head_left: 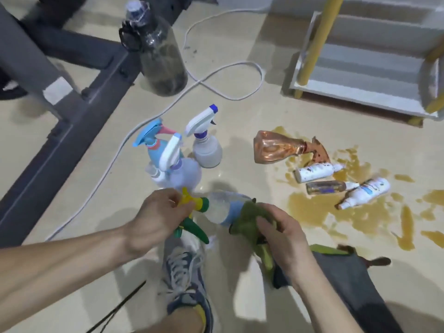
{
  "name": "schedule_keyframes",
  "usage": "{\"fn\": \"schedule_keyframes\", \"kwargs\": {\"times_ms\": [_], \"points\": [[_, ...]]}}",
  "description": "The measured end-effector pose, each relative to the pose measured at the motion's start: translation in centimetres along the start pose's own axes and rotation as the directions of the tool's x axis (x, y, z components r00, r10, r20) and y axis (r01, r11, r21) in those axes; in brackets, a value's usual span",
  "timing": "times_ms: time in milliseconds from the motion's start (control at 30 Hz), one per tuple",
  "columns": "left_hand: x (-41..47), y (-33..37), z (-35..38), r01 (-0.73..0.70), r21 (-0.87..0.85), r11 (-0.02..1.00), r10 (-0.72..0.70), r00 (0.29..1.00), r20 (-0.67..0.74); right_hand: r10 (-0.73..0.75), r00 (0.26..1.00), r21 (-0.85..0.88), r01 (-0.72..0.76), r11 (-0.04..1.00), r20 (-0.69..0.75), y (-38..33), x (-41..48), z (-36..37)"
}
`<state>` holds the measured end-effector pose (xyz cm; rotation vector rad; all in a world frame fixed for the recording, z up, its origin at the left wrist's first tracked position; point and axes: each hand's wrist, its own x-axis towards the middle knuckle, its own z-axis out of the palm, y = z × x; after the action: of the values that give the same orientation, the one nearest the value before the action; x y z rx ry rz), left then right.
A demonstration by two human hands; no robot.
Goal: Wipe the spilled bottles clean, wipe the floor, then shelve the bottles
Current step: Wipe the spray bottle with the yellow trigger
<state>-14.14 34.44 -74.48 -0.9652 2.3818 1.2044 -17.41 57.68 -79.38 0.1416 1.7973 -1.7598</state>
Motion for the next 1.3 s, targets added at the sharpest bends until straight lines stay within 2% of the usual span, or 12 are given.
{"fn": "schedule_keyframes", "kwargs": {"times_ms": [167,300,467,700,800,867,967,1033,1100,1200,1233,1300], "points": [[1.0,-3.0,1.1,-0.043,-0.044,0.998,0.043,0.999,-0.014,-0.273,0.960,-0.412,0.226,0.883,-0.058,3.9,2.9,6.1],[0.3,-5.2,1.2,-0.082,-0.046,0.996,0.082,0.997,-0.004,-0.283,0.951,-0.732,0.104,0.673,-0.125,7.0,8.6,4.7],[0.3,-3.7,2.5,-0.153,-0.024,0.988,0.152,0.988,-0.039,-0.128,0.959,-0.438,0.004,0.899,-0.253,5.9,9.1,3.8],[-0.4,-3.1,2.5,-0.318,0.189,0.929,0.331,0.943,-0.039,-0.403,0.908,-0.677,0.368,0.637,0.115,4.2,5.4,5.8],[-1.1,-2.9,2.8,-0.391,0.163,0.906,0.395,0.919,0.009,-0.041,0.975,-0.477,-0.069,0.876,-0.217,5.8,9.2,2.3],[-1.2,-2.6,3.1,-0.420,0.155,0.894,0.423,0.906,0.017,0.052,0.952,-0.360,-0.165,0.918,-0.303,5.7,8.9,2.1],[-0.8,-3.3,2.9,-0.406,0.153,0.901,0.411,0.912,-0.001,-0.294,0.955,-0.539,0.231,0.810,-0.033,3.1,4.6,6.5],[-0.6,-4.3,2.7,-0.386,0.187,0.903,0.397,0.918,-0.018,-0.460,0.864,-0.612,0.480,0.628,0.206,2.3,3.0,8.2],[-0.5,-5.0,2.6,-0.317,0.130,0.939,0.326,0.944,-0.055,-0.477,0.829,-0.664,0.535,0.523,0.292,2.9,4.5,7.2],[0.4,-4.9,2.6,-0.220,-0.015,0.975,0.217,0.970,-0.106,-0.216,0.974,-0.516,0.151,0.843,-0.069,5.0,8.2,3.7],[0.7,-4.7,2.6,-0.202,-0.061,0.978,0.194,0.974,-0.113,-0.098,0.977,-0.431,0.005,0.902,-0.192,5.5,8.7,3.1],[1.4,-4.2,2.4,-0.186,-0.132,0.974,0.168,0.976,-0.138,-0.154,0.954,-0.428,0.031,0.903,-0.256,5.1,7.7,4.5]]}}
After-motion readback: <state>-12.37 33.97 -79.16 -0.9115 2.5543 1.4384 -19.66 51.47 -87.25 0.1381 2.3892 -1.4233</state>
